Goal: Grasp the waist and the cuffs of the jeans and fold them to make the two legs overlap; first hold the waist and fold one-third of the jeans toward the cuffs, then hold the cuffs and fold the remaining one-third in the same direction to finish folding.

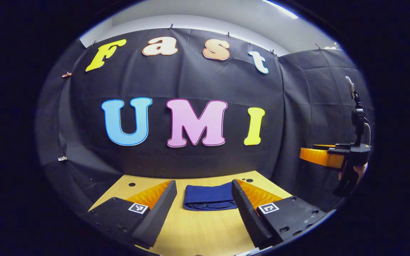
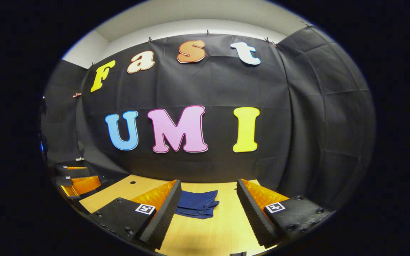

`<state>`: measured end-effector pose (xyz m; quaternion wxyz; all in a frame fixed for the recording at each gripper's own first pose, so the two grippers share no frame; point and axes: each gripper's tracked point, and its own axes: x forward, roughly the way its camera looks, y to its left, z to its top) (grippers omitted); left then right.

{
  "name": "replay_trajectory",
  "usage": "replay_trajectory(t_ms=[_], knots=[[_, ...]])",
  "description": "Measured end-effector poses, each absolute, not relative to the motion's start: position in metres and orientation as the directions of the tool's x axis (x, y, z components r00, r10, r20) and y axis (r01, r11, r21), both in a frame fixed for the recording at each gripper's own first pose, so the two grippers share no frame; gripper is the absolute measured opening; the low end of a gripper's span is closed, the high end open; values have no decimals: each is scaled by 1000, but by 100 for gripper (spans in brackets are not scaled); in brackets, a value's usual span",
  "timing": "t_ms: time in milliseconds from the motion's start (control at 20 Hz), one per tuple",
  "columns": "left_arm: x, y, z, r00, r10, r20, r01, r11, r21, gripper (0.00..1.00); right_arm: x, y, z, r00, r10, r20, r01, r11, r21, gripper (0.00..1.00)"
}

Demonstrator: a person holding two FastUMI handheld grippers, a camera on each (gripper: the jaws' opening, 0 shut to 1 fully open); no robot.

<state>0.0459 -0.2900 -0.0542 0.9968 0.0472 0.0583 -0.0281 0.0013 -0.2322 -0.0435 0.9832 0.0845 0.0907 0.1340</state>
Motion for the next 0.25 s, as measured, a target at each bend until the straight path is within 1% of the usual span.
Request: replay_trajectory(t_ms=[250], knots=[[53,-273,-40,996,-24,-86,32,995,99,96,-9,-225,-31,955,269,-123,-254,959,125,96]])
